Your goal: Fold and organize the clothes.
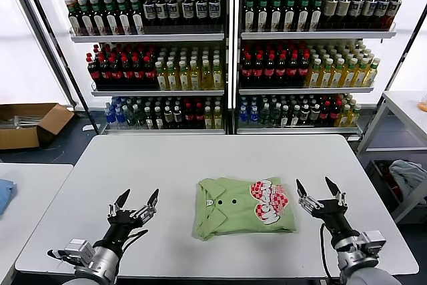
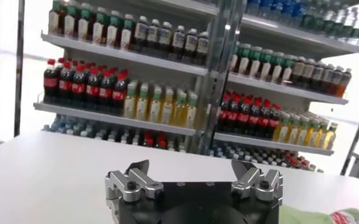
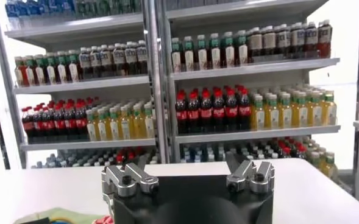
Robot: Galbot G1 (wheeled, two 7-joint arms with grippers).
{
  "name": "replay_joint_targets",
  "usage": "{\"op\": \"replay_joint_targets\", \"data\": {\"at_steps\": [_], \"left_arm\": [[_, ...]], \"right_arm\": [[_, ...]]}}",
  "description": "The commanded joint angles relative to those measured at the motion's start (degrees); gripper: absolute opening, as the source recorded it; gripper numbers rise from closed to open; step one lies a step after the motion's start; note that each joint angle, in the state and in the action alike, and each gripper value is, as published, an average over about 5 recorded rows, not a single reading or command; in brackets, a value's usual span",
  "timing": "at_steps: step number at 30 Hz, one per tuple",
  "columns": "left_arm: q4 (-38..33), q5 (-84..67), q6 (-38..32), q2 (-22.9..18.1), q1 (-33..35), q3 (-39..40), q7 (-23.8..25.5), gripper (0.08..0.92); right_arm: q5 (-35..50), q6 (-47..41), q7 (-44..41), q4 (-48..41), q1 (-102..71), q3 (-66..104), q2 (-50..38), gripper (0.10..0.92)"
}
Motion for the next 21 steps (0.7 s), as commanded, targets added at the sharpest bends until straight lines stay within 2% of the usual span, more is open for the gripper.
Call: {"op": "replay_joint_targets", "data": {"at_steps": [1,7,16,21], "left_arm": [[-1.7,6.6,-2.2,-1.5,2.3,-0.6,5.2,0.823],[-2.3,6.9,-3.0,-2.0,2.6,-2.0,6.7,0.823],[-3.7,8.5,-7.1,-4.2,3.5,-2.0,4.7,0.823],[-4.0,11.4,-8.6,-5.2,4.7,-3.0,7.8,0.823]], "right_arm": [[-1.9,5.4,-5.3,1.4,-8.0,5.5,2.6,0.823],[-3.5,7.2,-5.4,1.2,-9.2,5.7,2.2,0.823],[-3.7,8.0,-5.9,0.7,-9.7,5.9,2.6,0.823],[-4.2,7.6,-5.7,0.6,-9.6,5.7,3.5,0.823]]}}
